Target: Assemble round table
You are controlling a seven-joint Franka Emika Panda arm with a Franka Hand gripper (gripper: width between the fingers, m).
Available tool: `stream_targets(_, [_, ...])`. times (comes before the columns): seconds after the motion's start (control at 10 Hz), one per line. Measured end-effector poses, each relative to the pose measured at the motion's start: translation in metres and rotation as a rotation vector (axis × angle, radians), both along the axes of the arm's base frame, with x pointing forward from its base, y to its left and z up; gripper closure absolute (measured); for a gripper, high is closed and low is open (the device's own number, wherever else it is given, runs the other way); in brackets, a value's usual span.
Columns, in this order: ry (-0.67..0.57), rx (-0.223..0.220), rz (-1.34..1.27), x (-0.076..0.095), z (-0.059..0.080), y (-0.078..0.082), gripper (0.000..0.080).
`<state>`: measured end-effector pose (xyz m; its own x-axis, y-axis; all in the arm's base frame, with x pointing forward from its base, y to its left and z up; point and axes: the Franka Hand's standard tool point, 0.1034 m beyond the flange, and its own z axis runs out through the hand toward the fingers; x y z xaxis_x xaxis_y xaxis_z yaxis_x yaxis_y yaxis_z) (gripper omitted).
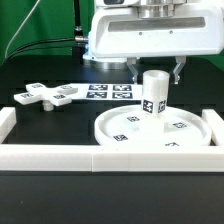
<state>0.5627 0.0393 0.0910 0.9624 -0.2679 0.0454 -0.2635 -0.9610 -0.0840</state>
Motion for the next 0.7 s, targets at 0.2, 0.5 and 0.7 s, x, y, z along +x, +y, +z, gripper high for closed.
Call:
stream_targets(0.2, [0.01,0.016,-0.161,0.0001,0.0002,0.0003,0.039])
stream_targets(0.5, [0.039,0.065,-0.451,0.0,0.0001,-0.0017,0.039])
stream_targets(0.7, [0.058,0.088,-0.624,-0.0001,-0.0002,-0.0017,0.039])
